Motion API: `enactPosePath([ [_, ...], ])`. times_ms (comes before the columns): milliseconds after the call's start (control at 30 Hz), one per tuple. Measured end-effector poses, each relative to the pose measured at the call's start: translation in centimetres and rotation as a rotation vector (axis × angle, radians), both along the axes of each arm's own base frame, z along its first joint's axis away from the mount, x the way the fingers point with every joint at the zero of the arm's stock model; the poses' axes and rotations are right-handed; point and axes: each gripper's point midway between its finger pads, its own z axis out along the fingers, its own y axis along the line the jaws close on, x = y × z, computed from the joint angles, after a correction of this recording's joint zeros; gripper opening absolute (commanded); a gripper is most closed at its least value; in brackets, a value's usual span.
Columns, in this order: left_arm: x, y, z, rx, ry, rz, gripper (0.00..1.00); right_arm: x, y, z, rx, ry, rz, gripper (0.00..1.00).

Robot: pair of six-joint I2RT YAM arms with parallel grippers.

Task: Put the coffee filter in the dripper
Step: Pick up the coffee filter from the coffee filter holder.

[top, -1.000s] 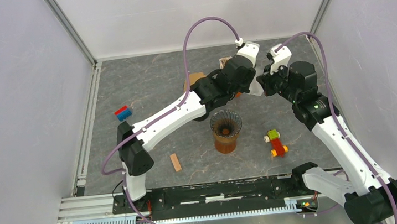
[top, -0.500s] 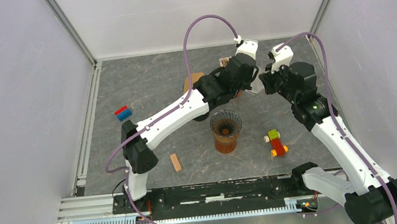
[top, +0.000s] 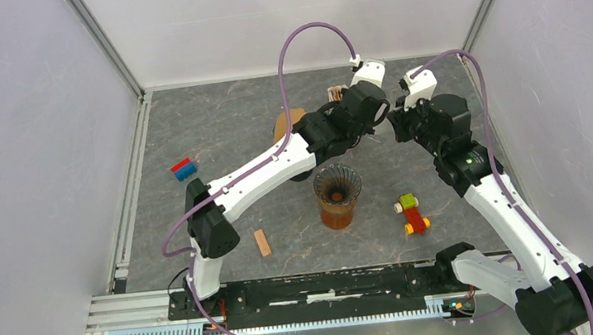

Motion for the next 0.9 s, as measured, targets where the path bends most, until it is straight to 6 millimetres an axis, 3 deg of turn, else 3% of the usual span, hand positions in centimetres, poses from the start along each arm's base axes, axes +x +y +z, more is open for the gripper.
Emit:
enactPosePath([
  [233, 0.4, 0.6, 0.1, 0.013, -0.017, 0.036, 0.06, 0.0, 0.0, -0.1, 0.000, 0.001, 0.000, 0.00],
  [567, 0.1, 0.4, 0.0, 0.012, -0.007, 0.019, 0.50, 0.0, 0.0, -0.3, 0.000, 0.004, 0.001, 0.00],
  [900, 0.0, -0.7, 0.6, 0.011, -0.037, -0.052, 0.65, -0.3, 0.5, -1.2, 0.003, 0.022, 0.030, 0.00],
])
